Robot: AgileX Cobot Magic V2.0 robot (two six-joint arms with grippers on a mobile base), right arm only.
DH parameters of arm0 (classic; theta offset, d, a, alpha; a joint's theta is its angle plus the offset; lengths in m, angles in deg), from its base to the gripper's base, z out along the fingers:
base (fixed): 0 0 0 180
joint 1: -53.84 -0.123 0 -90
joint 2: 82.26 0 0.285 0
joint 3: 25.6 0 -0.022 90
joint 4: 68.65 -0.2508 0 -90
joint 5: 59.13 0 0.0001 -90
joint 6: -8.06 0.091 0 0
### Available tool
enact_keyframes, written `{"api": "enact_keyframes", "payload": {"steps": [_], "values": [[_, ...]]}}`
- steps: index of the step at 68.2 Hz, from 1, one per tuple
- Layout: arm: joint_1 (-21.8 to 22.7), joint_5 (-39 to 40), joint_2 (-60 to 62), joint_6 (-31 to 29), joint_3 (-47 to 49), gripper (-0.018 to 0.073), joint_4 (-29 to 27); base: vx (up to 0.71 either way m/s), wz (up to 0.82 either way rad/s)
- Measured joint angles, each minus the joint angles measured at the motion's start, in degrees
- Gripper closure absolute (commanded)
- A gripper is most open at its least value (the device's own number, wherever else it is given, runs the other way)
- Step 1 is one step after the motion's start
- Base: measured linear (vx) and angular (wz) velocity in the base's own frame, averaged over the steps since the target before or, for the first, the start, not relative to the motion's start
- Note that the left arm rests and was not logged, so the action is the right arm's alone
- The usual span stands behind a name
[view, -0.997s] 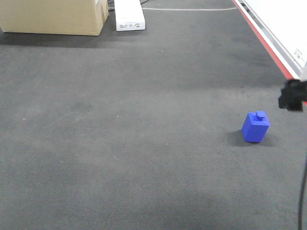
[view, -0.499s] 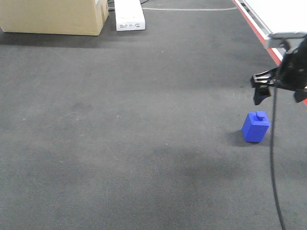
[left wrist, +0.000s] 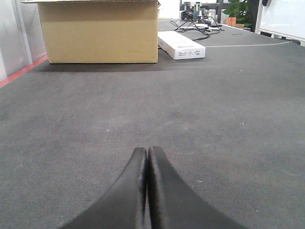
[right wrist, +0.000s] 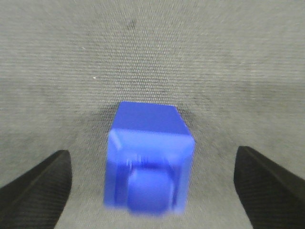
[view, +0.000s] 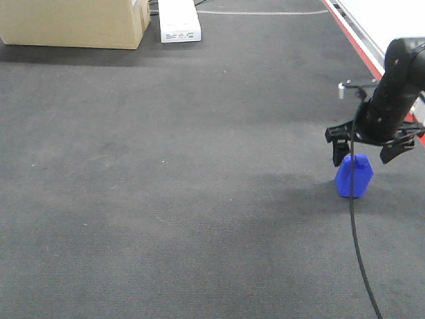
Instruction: Pour parts from conveyor to right shelf
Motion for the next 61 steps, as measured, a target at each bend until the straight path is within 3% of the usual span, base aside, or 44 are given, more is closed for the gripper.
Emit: {"api": "enact_keyframes", "payload": {"steps": [16,26,36,49,61], "values": [[0.0,0.1,-3.28,0.0,0.02,-0.0052,-0.16,0.0,0.0],[0.0,0.17,-4.61,0.35,0.02,0.0012,-0.16,0.0,0.0],[0.0,0.8,-5.09,1.22,0.02,0.0185,-0.16,0.0,0.0],[0.0,0.8,-5.15,2.22,0.02,0.0576,-0.25,0.0,0.0],[0.0,0.87,-4.8,2.22,0.02,0.0569,-0.25,0.0,0.0]]}}
